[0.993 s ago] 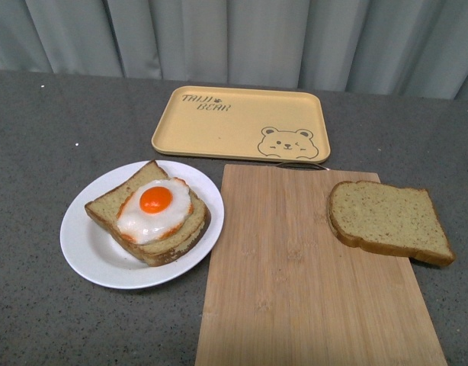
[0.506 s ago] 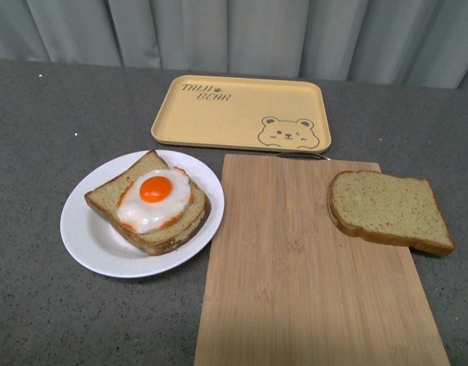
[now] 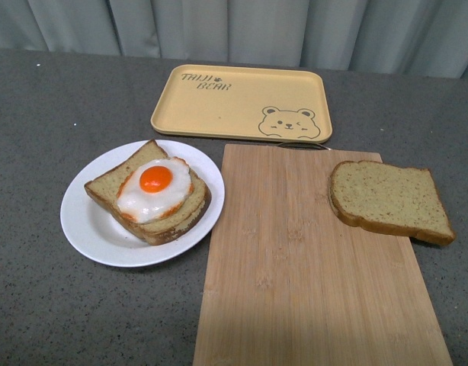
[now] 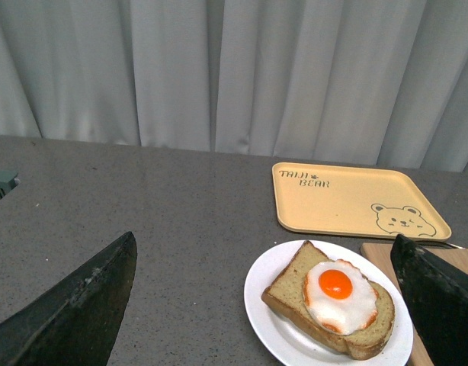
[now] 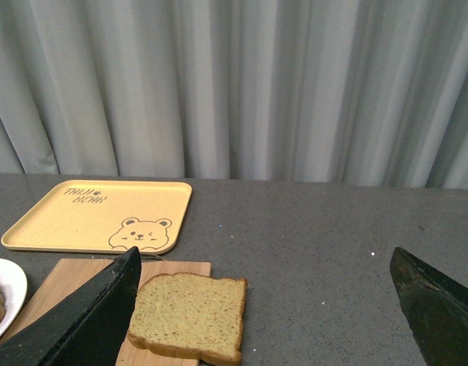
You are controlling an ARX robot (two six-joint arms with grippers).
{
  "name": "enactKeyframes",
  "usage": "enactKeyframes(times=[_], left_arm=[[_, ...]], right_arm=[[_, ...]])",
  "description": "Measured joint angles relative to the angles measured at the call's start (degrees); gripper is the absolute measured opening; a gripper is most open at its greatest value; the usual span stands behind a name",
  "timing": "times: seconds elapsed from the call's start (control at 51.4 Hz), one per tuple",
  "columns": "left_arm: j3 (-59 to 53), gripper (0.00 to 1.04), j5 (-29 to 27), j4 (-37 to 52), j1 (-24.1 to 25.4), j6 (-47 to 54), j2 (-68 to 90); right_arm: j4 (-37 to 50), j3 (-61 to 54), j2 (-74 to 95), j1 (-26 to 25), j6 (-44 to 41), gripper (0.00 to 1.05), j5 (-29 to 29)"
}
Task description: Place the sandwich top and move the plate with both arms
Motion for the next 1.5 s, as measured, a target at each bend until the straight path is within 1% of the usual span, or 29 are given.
enactKeyframes(times=[0.019,0.058,0.078,0.117,0.136,0.175,0.234,0.351,0.526,0.623,0.682,0.701,0.779,0.837,0.876,1.013,1.129,1.207,1.383,1.499], left_arm=[[0.00,0.98,0.00,0.00,0.00,0.00,0.00],[0.00,0.98,0.00,0.00,0.00,0.00,0.00],[0.00,0.98,0.00,0.00,0.00,0.00,0.00],[0.00,0.98,-0.07,0.00,-0.02,0.00,0.00],[0.00,0.98,-0.09,0.00,0.00,0.00,-0.02],[0.00,0.98,-0.02,0.00,0.00,0.00,-0.07],[0.00,0.98,-0.02,0.00,0.00,0.00,-0.07],[0.00,0.98,0.00,0.00,0.00,0.00,-0.07],[0.00,0.98,0.00,0.00,0.00,0.00,-0.07],[0.00,0.98,0.02,0.00,0.00,0.00,-0.07],[0.00,0.98,0.00,0.00,0.00,0.00,-0.07],[0.00,0.98,0.00,0.00,0.00,0.00,-0.07],[0.00,0.98,0.00,0.00,0.00,0.00,-0.07],[0.00,0.98,0.00,0.00,0.00,0.00,-0.07],[0.00,0.98,0.02,0.00,0.00,0.00,-0.07],[0.00,0.98,0.00,0.00,0.00,0.00,-0.07],[0.00,0.98,0.00,0.00,0.00,0.00,-0.07],[0.00,0.98,0.00,0.00,0.00,0.00,-0.07],[0.00,0.98,0.00,0.00,0.00,0.00,-0.07],[0.00,0.98,0.00,0.00,0.00,0.00,-0.07]], right_arm=[[-0.09,0.00,0.09,0.17,-0.24,0.95,0.72],[-1.16,0.46,1.31,2.08,-3.63,0.95,7.08],[-1.18,0.59,2.01,2.69,-4.70,0.95,9.11],[-0.48,0.96,5.09,3.82,-8.28,0.95,15.04],[0.22,1.05,6.84,3.80,-9.53,0.95,16.37],[2.12,1.20,10.40,3.06,-12.00,0.95,16.57],[7.19,1.70,17.62,0.66,-13.70,0.95,13.11],[16.31,3.54,30.86,-3.50,-13.57,0.95,5.88],[27.04,7.82,50.29,-8.98,-9.99,0.95,-4.59],[35.45,11.87,65.44,-13.05,-5.99,0.95,-11.10],[38.10,14.10,72.35,-14.62,-4.44,0.95,-13.75],[38.84,15.58,76.35,-15.45,-3.10,0.95,-15.41],[38.84,19.17,85.53,-16.94,-0.50,0.95,-20.09],[37.20,22.75,92.78,-17.86,1.57,0.95,-23.89],[36.20,24.98,96.59,-18.29,2.43,0.95,-25.40],[32.57,30.34,104.69,-18.53,3.72,0.95,-28.04],[32.54,34.21,112.61,-17.88,6.34,0.95,-32.20],[32.65,36.59,116.69,-17.22,8.41,0.95,-33.90],[29.22,40.94,120.83,-15.56,10.16,0.95,-38.36],[27.12,43.08,121.90,-14.27,10.71,0.95,-40.00]])
